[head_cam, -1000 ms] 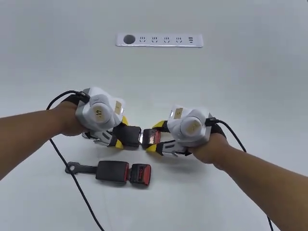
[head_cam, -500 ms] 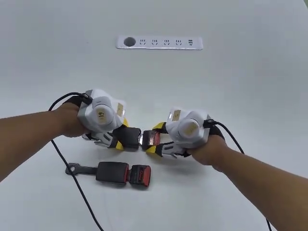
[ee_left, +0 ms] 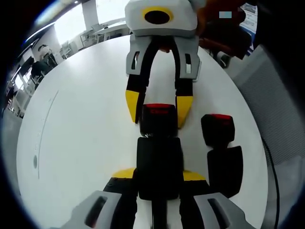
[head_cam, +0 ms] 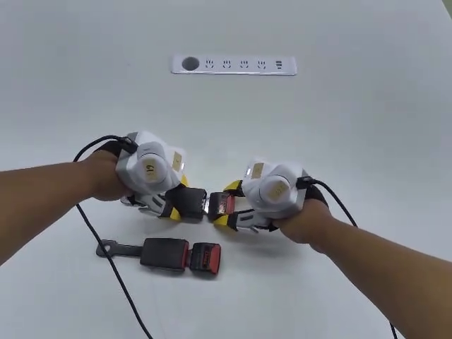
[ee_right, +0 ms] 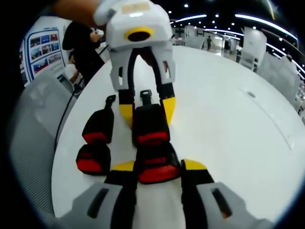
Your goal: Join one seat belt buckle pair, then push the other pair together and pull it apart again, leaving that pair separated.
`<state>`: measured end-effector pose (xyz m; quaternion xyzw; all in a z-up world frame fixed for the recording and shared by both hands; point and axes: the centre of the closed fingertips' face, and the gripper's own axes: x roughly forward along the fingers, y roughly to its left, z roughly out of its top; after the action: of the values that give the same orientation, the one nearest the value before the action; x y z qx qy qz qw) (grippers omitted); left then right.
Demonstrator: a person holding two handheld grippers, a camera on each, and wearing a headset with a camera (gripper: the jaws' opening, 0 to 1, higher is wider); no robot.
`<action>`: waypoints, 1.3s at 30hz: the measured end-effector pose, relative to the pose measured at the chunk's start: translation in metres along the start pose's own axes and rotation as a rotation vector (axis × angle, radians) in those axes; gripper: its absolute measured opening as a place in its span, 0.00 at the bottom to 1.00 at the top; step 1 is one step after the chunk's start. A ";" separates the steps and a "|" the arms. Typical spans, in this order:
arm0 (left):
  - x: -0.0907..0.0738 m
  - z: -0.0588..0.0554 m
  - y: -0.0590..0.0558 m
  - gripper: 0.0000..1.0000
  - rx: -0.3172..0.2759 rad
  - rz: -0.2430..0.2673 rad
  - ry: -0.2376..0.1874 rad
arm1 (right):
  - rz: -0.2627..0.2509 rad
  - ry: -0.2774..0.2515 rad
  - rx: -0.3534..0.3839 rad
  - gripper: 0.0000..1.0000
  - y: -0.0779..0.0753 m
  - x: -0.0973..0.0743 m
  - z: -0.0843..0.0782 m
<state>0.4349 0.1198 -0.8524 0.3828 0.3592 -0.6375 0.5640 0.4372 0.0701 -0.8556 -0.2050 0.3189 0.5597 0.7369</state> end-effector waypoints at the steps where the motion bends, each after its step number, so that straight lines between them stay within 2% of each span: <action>1: 0.000 0.000 0.000 0.34 -0.001 0.001 -0.002 | 0.000 0.000 -0.001 0.36 0.000 0.000 0.000; 14: 0.000 0.000 0.001 0.34 -0.010 0.001 0.000 | 0.000 0.003 -0.006 0.36 0.000 0.000 0.000; 20: 0.000 -0.002 0.001 0.34 -0.019 0.006 -0.017 | 0.001 0.000 -0.004 0.36 0.000 -0.001 -0.001; 26: 0.000 -0.002 0.001 0.34 -0.020 0.004 -0.021 | -0.001 -0.001 -0.004 0.36 -0.001 -0.008 -0.008; 33: 0.000 -0.002 0.001 0.34 -0.066 0.026 -0.084 | 0.009 -0.010 -0.005 0.36 -0.003 -0.015 -0.015; 39: 0.000 -0.001 0.000 0.34 -0.053 0.017 -0.090 | 0.012 -0.007 -0.007 0.36 -0.006 -0.024 -0.022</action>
<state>0.4350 0.1204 -0.8526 0.3418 0.3469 -0.6394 0.5950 0.4338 0.0376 -0.8548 -0.2035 0.3156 0.5660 0.7339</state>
